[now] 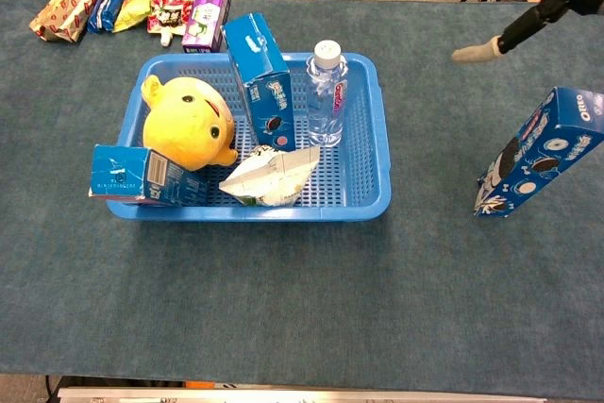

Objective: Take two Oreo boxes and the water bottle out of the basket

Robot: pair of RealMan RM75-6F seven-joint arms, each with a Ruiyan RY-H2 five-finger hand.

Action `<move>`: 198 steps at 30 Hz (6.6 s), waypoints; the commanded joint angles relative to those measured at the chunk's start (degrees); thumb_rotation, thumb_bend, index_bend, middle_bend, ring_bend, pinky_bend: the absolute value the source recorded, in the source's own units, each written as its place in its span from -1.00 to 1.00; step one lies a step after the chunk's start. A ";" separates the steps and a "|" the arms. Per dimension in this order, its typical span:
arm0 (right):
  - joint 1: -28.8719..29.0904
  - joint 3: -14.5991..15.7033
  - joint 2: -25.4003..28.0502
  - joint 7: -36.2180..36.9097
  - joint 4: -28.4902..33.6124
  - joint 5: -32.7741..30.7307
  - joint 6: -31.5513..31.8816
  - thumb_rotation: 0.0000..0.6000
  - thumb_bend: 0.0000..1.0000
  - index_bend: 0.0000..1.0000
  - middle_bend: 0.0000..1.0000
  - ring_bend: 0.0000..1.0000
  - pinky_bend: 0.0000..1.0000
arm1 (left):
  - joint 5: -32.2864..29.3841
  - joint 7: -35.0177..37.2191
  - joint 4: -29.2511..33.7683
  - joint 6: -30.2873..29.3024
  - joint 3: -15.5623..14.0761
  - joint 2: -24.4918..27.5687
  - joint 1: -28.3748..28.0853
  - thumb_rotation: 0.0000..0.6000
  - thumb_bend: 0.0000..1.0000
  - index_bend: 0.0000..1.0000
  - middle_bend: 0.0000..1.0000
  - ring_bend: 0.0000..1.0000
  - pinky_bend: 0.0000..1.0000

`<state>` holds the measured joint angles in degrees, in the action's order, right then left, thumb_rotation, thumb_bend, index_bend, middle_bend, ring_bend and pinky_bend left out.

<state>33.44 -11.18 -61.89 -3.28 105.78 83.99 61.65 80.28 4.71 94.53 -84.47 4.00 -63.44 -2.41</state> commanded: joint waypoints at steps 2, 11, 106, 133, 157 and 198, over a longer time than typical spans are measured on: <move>3.47 -1.03 -5.74 1.67 -6.38 -0.39 -2.08 1.00 -1.00 -0.79 -0.52 -0.55 -0.07 | -0.03 0.11 -0.06 0.14 -0.09 0.03 0.03 1.00 -0.24 -0.04 0.03 -0.12 0.07; 9.98 -0.37 -14.93 9.89 -20.58 4.27 -5.73 1.00 -1.00 -0.77 -0.52 -0.55 -0.08 | -0.47 0.57 -0.23 0.38 -0.11 0.13 0.16 1.00 -0.24 -0.04 0.03 -0.12 0.07; 17.17 3.40 -23.24 13.81 -32.17 1.78 -8.17 1.00 -1.00 0.11 0.26 0.25 -0.07 | -0.86 0.38 -0.23 0.78 -0.22 0.25 0.44 1.00 -0.24 -0.04 0.03 -0.12 0.07; 15.91 0.19 -17.93 11.33 -25.29 0.63 -3.91 1.00 -1.00 0.13 0.27 0.25 -0.07 | -1.02 0.32 -0.36 0.89 -0.16 0.20 0.41 1.00 -0.24 -0.04 0.03 -0.12 0.07; 7.87 -1.03 -0.39 -4.69 -5.60 0.01 5.12 1.00 -1.00 0.15 0.29 0.27 -0.07 | -1.17 -0.13 -0.17 0.77 -0.08 0.15 0.44 1.00 -0.24 -0.04 0.04 -0.12 0.07; -0.34 9.97 16.08 -1.47 11.23 -13.22 -17.28 1.00 -1.00 0.21 0.32 0.30 -0.05 | -2.09 -0.89 -0.10 1.37 0.14 -0.04 0.24 1.00 -0.24 -0.04 0.04 -0.12 0.07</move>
<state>33.29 -1.43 -45.81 -5.00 117.24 70.72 44.60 78.19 3.82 94.43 -83.09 4.14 -63.48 -2.17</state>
